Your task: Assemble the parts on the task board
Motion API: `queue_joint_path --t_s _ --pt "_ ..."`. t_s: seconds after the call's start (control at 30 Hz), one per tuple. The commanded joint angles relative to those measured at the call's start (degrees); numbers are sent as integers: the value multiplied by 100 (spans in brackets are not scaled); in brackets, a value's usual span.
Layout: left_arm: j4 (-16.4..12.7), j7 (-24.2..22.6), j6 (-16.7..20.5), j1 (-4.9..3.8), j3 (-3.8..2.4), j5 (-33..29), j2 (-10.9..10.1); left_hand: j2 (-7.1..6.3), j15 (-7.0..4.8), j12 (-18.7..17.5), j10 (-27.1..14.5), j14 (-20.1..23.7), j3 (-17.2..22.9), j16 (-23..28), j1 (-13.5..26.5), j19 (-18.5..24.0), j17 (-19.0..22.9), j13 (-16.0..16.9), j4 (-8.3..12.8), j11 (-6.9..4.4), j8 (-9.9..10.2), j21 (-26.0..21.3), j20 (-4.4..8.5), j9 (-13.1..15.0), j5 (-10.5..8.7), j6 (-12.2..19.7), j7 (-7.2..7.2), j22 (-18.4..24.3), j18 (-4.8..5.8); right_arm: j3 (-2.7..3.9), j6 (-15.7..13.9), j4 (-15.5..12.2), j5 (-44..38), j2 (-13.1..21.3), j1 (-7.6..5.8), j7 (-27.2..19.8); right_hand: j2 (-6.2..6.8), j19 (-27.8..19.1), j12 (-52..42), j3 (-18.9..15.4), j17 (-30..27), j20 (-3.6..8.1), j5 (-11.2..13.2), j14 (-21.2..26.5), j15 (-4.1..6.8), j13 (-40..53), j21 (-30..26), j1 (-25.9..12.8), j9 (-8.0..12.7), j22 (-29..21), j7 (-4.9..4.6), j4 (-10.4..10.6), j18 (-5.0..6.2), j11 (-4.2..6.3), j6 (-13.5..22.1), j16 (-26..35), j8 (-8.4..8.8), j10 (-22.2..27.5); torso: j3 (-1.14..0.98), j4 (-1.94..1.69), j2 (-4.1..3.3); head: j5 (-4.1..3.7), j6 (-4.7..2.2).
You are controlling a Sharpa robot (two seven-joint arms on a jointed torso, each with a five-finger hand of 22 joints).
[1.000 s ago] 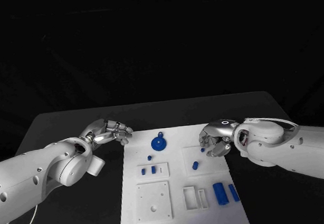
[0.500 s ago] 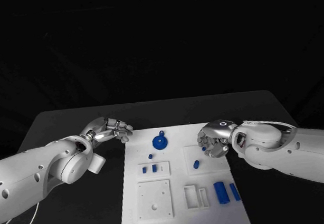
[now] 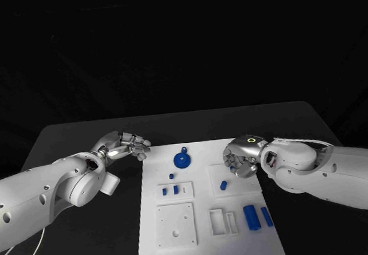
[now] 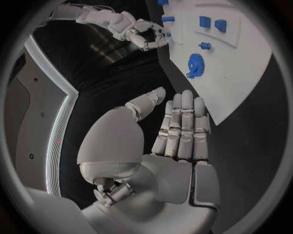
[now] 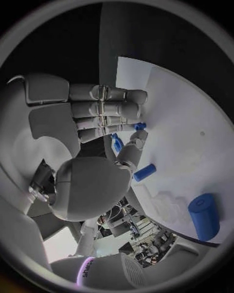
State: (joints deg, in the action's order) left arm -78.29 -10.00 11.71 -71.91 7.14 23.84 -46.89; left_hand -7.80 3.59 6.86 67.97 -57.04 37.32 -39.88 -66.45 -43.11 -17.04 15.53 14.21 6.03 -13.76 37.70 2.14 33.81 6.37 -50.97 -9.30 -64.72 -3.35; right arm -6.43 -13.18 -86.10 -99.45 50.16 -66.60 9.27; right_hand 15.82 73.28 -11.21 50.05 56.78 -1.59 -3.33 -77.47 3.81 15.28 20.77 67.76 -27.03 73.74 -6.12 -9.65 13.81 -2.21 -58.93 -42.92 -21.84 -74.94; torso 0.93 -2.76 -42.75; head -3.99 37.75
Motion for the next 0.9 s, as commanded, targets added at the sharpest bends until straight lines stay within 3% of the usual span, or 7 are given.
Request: queue_joint_path --t_s 0.03,0.3,0.9 --pt "-5 -68 7 0 -3 -47 3 29 16 -23 -25 -14 -31 39 27 14 -11 -6 -18 34 -8 -20 -19 -6 25 27 2 -11 41 -70 323 -14 -202 -48 104 18 -33 81 -58 50 57 28 28 -4 74 79 95 36 -39 113 21 -11 119 44 -87 -149 -37 -98 2 2 1 4 4" --pt "9 -52 -7 0 -3 -46 9 28 16 -30 -30 -17 -31 53 21 16 -26 -9 -17 37 -9 -25 -19 -7 22 30 3 -16 40 -70 373 -11 -283 -75 144 70 -73 141 -96 109 86 80 28 -22 113 192 209 14 -97 235 59 -86 119 86 -180 -330 -53 -166 3 5 3 -5 25" --pt "2 -45 -22 1 -2 -20 8 7 26 -71 -70 -10 -33 130 -6 36 -96 -28 -7 59 -4 -54 -28 -19 24 71 -11 -37 44 -72 292 38 -784 -139 268 266 57 176 -107 302 84 90 -40 8 132 299 291 66 -150 246 93 -123 119 107 -268 -473 -46 -215 4 3 4 -23 44"
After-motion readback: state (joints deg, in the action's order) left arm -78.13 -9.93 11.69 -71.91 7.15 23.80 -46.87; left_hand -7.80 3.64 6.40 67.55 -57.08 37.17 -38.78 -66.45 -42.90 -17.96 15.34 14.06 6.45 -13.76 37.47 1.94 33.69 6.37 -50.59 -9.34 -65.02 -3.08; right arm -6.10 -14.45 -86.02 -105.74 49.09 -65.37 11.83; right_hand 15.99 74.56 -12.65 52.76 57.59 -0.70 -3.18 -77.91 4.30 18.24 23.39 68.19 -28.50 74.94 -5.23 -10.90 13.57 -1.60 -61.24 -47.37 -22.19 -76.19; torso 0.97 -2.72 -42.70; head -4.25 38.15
